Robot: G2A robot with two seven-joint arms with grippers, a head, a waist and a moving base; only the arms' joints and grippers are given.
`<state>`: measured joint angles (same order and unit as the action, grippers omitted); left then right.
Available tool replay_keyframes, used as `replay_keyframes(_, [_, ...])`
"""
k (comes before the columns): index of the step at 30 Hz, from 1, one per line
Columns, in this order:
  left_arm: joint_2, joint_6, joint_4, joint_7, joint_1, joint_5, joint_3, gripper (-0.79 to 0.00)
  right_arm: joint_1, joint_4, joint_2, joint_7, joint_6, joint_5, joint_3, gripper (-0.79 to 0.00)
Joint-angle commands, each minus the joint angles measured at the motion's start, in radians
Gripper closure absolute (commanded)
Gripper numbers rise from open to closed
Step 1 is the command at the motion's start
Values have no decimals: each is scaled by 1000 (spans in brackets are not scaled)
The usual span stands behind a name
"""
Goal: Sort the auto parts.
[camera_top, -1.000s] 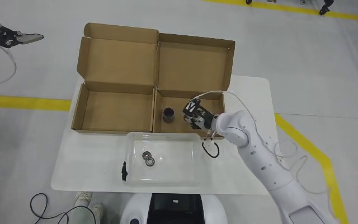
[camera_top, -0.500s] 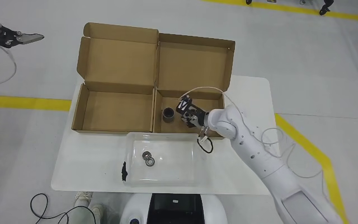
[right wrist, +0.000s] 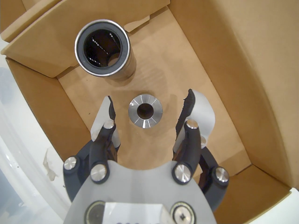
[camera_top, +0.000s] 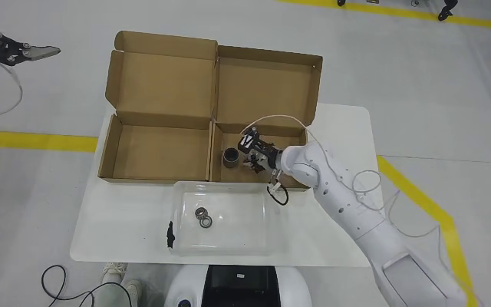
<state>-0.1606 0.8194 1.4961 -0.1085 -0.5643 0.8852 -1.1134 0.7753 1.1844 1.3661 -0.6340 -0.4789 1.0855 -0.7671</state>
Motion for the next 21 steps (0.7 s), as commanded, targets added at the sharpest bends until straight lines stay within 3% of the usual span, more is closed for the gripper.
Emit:
replay_keyframes(1, [0, 0, 0, 0, 0, 0, 0, -785, 6, 35, -4, 5, 1, 6, -13, -560])
replay_keyframes(12, [0, 0, 0, 0, 0, 0, 0, -785, 130, 362, -37, 42, -63, -40, -91, -588])
replay_keyframes(21, [0, 0, 0, 0, 0, 0, 0, -785, 236, 499, -54, 87, -145, 38, -60, -576])
